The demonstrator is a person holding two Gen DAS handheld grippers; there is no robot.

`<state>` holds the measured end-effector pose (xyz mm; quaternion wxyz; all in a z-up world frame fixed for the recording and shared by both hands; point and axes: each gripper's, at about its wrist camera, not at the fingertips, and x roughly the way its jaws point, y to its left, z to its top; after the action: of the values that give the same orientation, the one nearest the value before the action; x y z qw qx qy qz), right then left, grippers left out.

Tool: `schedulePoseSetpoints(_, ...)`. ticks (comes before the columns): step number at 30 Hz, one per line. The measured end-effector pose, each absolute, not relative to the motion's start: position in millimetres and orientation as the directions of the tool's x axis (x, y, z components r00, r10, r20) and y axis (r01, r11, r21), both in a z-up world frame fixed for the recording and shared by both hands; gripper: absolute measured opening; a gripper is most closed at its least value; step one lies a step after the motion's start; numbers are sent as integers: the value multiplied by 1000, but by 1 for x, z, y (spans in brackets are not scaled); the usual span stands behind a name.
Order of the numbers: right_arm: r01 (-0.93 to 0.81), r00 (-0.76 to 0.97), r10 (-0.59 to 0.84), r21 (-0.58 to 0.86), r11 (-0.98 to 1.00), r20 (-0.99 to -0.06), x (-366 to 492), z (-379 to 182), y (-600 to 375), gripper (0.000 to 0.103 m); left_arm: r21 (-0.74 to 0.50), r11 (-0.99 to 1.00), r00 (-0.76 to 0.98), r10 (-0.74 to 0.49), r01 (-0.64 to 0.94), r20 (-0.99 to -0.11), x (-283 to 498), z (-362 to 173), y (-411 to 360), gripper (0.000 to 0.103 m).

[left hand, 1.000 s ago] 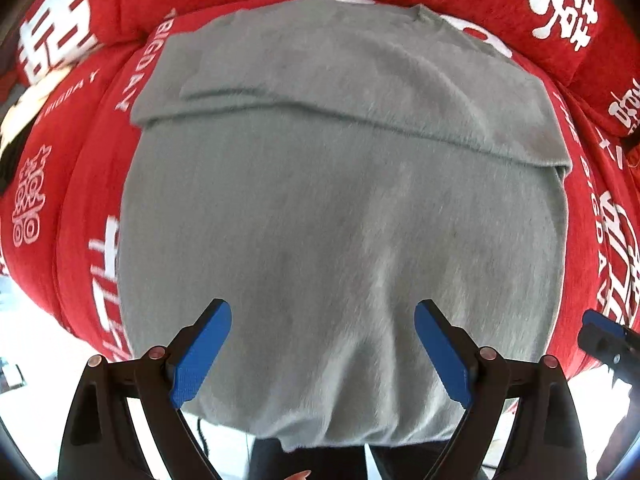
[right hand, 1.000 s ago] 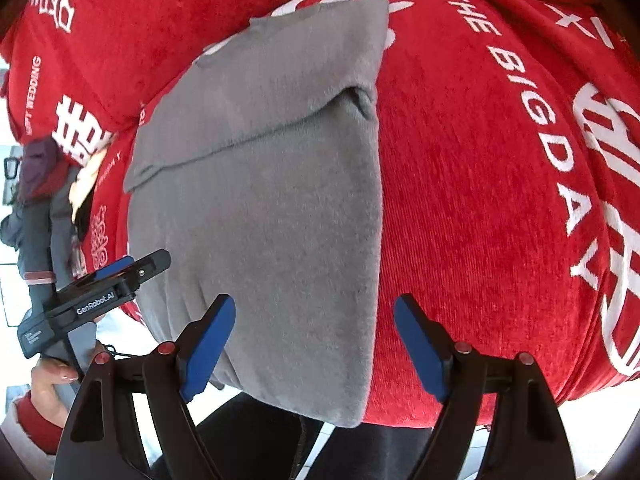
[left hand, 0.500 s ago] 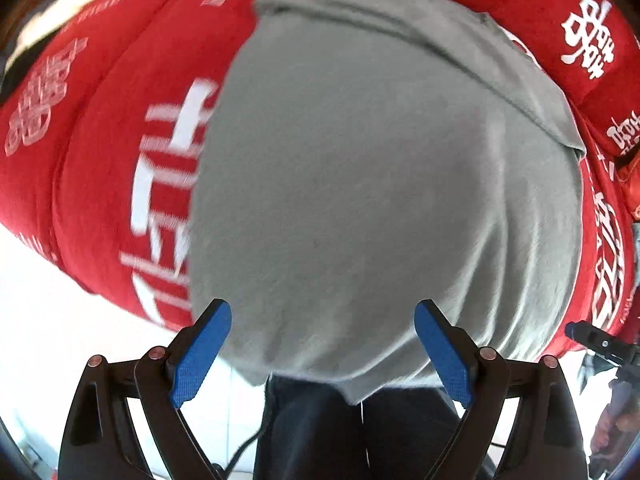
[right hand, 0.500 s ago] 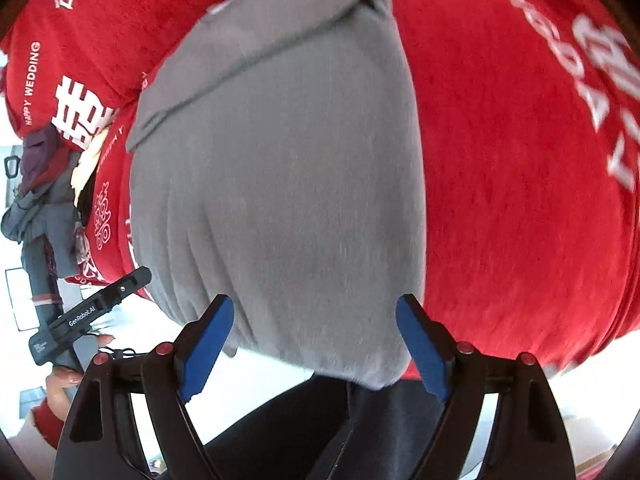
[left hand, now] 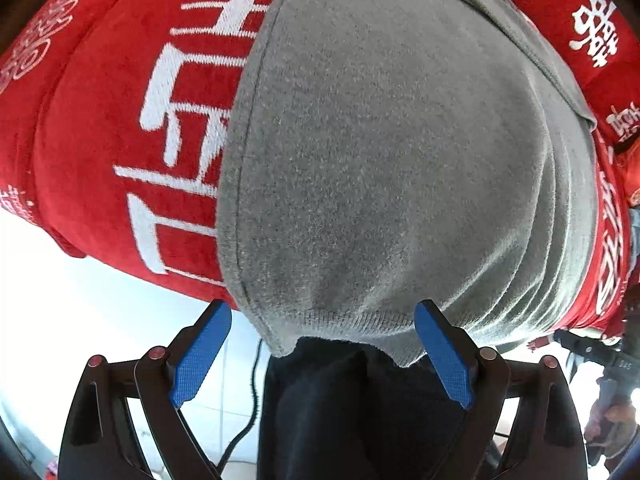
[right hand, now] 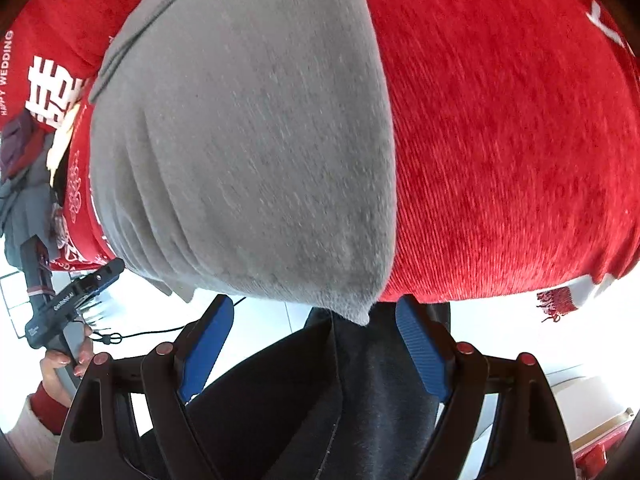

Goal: Fold small clothes

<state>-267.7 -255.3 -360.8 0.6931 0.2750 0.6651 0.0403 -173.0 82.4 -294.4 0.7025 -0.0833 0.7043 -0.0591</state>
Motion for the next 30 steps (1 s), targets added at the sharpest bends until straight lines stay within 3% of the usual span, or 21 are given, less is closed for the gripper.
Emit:
schedulePoseSetpoints(14,253,79,538,539,803,-839,-270,-413,-249,87,-390,917,-1,-391,-84,-920,-210,-350,122,94)
schedulePoseSetpoints(16,249,76,551,551,797,-831,-272,-420,-245,87,-392,916,8,-393,-85,-920,-215,-350,123,89)
schedulePoseSetpoints(17,254,77,555,554,793,-828,-272,-422,-244,84,-395,915,9,-395,-82,-918,-215,-348,123,87)
schedulePoseSetpoints(18,276,88,569,569,775,-818,-272,-424,-244,69,-399,914,10,-399,-80,-917,-215,-344,124,78)
schedulePoseSetpoints(19,296,98,580,580,759,-809,-273,-425,-244,62,-403,912,8,-404,-73,-915,-217,-340,124,67)
schedulePoseSetpoints(20,317,106,585,585,746,-804,-275,-426,-244,44,-406,912,6,-406,-64,-914,-215,-336,124,60)
schedulePoseSetpoints(21,344,126,595,597,724,-794,-277,-425,-246,19,-412,910,3,-412,-52,-911,-217,-334,126,41)
schedulePoseSetpoints(22,358,146,610,616,701,-779,-279,-424,-249,12,-427,903,-6,-428,-37,-904,-220,-332,127,20)
schedulePoseSetpoints(23,375,173,634,646,665,-754,-281,-421,-253,12,-453,891,-15,-454,-27,-891,-220,-329,128,15)
schedulePoseSetpoints(30,324,303,725,782,532,-619,-280,-377,-253,11,-606,795,70,-605,7,-793,-204,-275,141,15)
